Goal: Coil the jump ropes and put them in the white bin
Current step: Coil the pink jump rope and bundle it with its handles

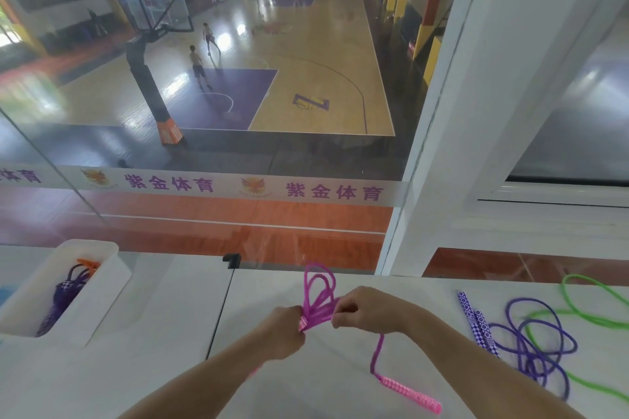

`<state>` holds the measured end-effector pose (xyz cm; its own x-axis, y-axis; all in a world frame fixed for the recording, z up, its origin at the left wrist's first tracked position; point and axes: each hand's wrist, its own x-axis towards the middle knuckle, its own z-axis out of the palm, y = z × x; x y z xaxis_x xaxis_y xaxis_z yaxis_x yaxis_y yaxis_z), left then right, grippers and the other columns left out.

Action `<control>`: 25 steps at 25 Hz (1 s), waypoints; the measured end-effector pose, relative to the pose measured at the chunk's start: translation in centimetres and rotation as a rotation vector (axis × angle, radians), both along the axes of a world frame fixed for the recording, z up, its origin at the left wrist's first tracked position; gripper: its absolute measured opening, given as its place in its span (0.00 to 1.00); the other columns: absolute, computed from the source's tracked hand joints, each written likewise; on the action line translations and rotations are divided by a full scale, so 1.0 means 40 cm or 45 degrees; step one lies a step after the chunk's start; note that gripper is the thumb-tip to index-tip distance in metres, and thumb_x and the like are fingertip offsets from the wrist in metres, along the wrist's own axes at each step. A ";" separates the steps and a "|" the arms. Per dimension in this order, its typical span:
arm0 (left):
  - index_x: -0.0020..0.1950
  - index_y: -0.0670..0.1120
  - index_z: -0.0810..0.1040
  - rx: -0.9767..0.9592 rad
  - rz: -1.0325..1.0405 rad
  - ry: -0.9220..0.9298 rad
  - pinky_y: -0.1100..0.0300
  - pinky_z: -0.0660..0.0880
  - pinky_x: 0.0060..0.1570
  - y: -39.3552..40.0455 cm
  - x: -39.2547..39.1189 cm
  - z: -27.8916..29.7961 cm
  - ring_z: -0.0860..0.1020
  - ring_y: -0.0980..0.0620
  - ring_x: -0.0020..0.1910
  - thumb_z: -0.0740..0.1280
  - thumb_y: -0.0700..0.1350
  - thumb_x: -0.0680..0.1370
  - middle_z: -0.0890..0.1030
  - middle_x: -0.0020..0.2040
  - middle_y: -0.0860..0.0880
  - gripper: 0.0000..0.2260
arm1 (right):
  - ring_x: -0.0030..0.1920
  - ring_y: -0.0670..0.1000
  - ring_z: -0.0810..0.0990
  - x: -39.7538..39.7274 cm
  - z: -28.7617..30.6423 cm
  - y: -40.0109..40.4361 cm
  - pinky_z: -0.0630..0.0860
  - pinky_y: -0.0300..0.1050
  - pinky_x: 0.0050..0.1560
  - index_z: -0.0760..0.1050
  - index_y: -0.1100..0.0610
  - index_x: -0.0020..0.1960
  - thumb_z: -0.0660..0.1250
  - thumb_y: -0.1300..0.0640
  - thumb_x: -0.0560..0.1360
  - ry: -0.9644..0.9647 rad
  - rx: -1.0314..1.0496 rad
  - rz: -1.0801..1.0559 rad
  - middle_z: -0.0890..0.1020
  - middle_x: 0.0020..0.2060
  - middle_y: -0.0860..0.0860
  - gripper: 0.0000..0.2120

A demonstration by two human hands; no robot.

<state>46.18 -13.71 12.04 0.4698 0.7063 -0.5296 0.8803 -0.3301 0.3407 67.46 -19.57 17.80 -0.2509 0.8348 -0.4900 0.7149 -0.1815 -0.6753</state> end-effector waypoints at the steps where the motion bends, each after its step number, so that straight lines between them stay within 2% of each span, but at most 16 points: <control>1: 0.67 0.49 0.75 0.103 -0.161 0.090 0.53 0.81 0.47 -0.013 0.010 0.012 0.82 0.45 0.48 0.63 0.45 0.79 0.82 0.54 0.45 0.16 | 0.42 0.44 0.79 -0.001 0.009 0.005 0.75 0.37 0.48 0.83 0.53 0.54 0.67 0.49 0.79 -0.036 0.064 0.077 0.82 0.42 0.45 0.10; 4: 0.63 0.49 0.77 0.207 -0.610 0.157 0.49 0.81 0.49 -0.055 0.034 0.062 0.82 0.41 0.48 0.63 0.50 0.82 0.83 0.51 0.44 0.12 | 0.43 0.45 0.82 0.012 0.046 0.019 0.78 0.37 0.49 0.83 0.53 0.51 0.71 0.49 0.77 -0.044 0.187 0.131 0.83 0.42 0.45 0.09; 7: 0.61 0.49 0.78 0.122 -0.775 -0.048 0.50 0.81 0.49 -0.080 0.029 0.133 0.82 0.43 0.46 0.65 0.54 0.81 0.84 0.50 0.45 0.12 | 0.38 0.43 0.80 0.046 0.043 0.018 0.77 0.36 0.43 0.84 0.52 0.47 0.72 0.48 0.76 0.072 0.187 0.059 0.83 0.38 0.45 0.08; 9: 0.59 0.51 0.80 0.001 -0.547 -0.294 0.57 0.80 0.47 -0.081 0.021 0.174 0.82 0.51 0.43 0.67 0.53 0.81 0.84 0.47 0.50 0.10 | 0.38 0.45 0.80 0.080 0.006 -0.004 0.77 0.38 0.44 0.84 0.53 0.48 0.71 0.50 0.76 0.373 0.151 -0.108 0.84 0.39 0.50 0.08; 11: 0.58 0.53 0.80 -0.046 -0.112 -0.560 0.65 0.76 0.38 -0.070 0.019 0.186 0.79 0.59 0.36 0.68 0.50 0.80 0.83 0.42 0.55 0.08 | 0.35 0.50 0.77 0.089 -0.044 -0.033 0.75 0.45 0.40 0.83 0.56 0.47 0.69 0.52 0.78 0.597 0.080 -0.334 0.80 0.35 0.57 0.08; 13: 0.58 0.52 0.79 -0.053 0.314 -0.705 0.59 0.77 0.32 -0.037 0.027 0.166 0.77 0.57 0.31 0.67 0.47 0.80 0.81 0.37 0.54 0.07 | 0.28 0.45 0.70 0.048 -0.070 -0.062 0.68 0.42 0.33 0.80 0.53 0.43 0.63 0.54 0.82 0.468 0.030 -0.455 0.74 0.29 0.51 0.11; 14: 0.57 0.50 0.79 -0.081 0.474 -0.720 0.52 0.78 0.35 -0.017 0.034 0.144 0.77 0.54 0.31 0.67 0.46 0.80 0.81 0.36 0.51 0.06 | 0.27 0.43 0.68 0.016 -0.074 -0.073 0.66 0.38 0.32 0.78 0.51 0.43 0.60 0.54 0.83 0.305 0.024 -0.419 0.72 0.30 0.47 0.13; 16: 0.57 0.45 0.78 -0.104 0.646 -0.607 0.52 0.79 0.38 0.005 0.046 0.106 0.78 0.50 0.34 0.65 0.43 0.80 0.80 0.38 0.47 0.07 | 0.32 0.42 0.72 -0.038 -0.070 -0.085 0.68 0.34 0.35 0.77 0.49 0.46 0.56 0.53 0.83 0.008 0.050 -0.193 0.75 0.35 0.45 0.12; 17: 0.59 0.43 0.77 -0.039 0.587 -0.481 0.53 0.78 0.39 0.010 0.047 0.090 0.79 0.49 0.37 0.64 0.43 0.80 0.81 0.42 0.46 0.09 | 0.38 0.43 0.75 -0.049 -0.061 -0.086 0.70 0.36 0.40 0.77 0.49 0.49 0.56 0.52 0.83 -0.111 0.081 -0.069 0.78 0.40 0.45 0.12; 19: 0.63 0.43 0.75 0.185 0.274 -0.179 0.56 0.77 0.42 0.010 0.039 0.059 0.82 0.46 0.46 0.63 0.43 0.81 0.82 0.51 0.44 0.11 | 0.46 0.49 0.78 -0.049 -0.016 -0.079 0.74 0.43 0.48 0.78 0.52 0.52 0.57 0.49 0.83 -0.288 0.148 0.102 0.82 0.47 0.49 0.13; 22: 0.64 0.43 0.74 0.320 -0.137 0.170 0.53 0.78 0.48 -0.023 0.052 0.067 0.82 0.43 0.52 0.62 0.40 0.81 0.82 0.55 0.44 0.12 | 0.41 0.49 0.79 -0.036 0.068 -0.059 0.77 0.47 0.50 0.79 0.54 0.50 0.62 0.48 0.81 -0.370 0.257 0.301 0.83 0.43 0.50 0.11; 24: 0.63 0.43 0.75 0.332 -0.396 0.278 0.50 0.78 0.50 -0.049 0.070 0.108 0.81 0.41 0.53 0.61 0.39 0.81 0.82 0.55 0.43 0.11 | 0.40 0.48 0.79 -0.032 0.118 -0.040 0.78 0.46 0.49 0.80 0.53 0.48 0.65 0.49 0.80 -0.310 0.323 0.374 0.82 0.40 0.48 0.09; 25: 0.62 0.43 0.76 0.323 -0.517 0.260 0.50 0.78 0.51 -0.056 0.076 0.128 0.81 0.41 0.52 0.62 0.41 0.82 0.82 0.54 0.43 0.10 | 0.41 0.47 0.79 -0.020 0.129 -0.024 0.78 0.45 0.49 0.81 0.53 0.49 0.66 0.49 0.80 -0.273 0.334 0.355 0.82 0.40 0.46 0.09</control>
<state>49.20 -15.94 17.15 0.6379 0.6064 -0.4747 0.7041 -0.7089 0.0406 66.67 -20.54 22.98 -0.3997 0.8527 -0.3363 0.8414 0.1957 -0.5037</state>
